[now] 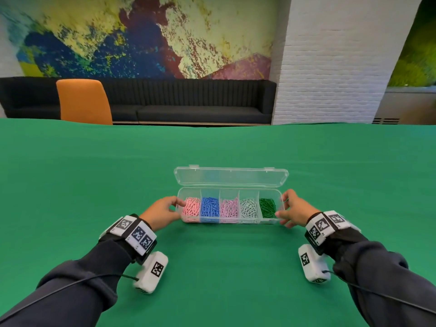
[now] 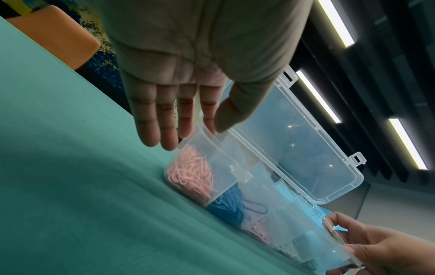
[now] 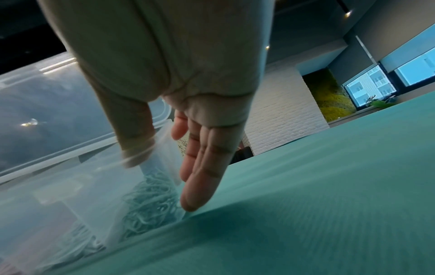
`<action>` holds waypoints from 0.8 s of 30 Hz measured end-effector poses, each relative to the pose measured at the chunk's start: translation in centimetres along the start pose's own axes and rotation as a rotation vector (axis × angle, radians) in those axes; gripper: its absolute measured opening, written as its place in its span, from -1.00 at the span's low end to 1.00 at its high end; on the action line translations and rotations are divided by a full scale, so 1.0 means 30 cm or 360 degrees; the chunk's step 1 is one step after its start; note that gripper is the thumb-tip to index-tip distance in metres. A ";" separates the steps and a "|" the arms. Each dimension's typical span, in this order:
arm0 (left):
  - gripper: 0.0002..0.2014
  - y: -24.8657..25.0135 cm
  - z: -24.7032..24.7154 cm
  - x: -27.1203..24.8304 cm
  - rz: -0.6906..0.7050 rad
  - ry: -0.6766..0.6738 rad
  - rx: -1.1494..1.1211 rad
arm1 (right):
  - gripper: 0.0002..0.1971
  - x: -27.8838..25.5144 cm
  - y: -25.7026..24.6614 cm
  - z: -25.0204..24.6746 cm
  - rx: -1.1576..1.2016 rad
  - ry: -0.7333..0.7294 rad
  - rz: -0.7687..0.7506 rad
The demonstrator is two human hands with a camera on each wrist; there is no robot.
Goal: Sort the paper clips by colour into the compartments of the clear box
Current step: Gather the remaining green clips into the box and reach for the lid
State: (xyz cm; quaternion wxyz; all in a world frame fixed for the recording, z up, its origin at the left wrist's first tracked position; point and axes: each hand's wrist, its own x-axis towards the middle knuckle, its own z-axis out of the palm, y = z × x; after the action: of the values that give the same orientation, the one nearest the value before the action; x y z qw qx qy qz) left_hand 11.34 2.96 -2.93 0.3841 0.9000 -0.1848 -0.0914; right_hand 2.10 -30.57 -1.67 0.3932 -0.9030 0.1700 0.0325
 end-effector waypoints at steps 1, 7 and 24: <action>-0.75 -0.006 -0.003 -0.002 -0.0019 0.0012 -0.0013 | -0.61 -0.004 0.002 -0.002 -0.0021 -0.0004 -0.0008; -0.78 0.006 -0.004 -0.028 -0.0011 0.0035 0.0073 | -0.56 -0.013 0.013 -0.010 -0.0140 -0.0027 -0.0052; -0.91 0.048 -0.036 -0.024 -0.0184 0.0016 -0.0002 | -0.82 -0.005 0.003 -0.042 -0.0196 -0.0046 -0.0012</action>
State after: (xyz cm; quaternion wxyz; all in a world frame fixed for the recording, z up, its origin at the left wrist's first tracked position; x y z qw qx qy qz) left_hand 10.62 3.05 -1.13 0.3796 0.9093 -0.1305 -0.1092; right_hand 1.82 -31.48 -0.85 0.3395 -0.9255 0.1587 0.0545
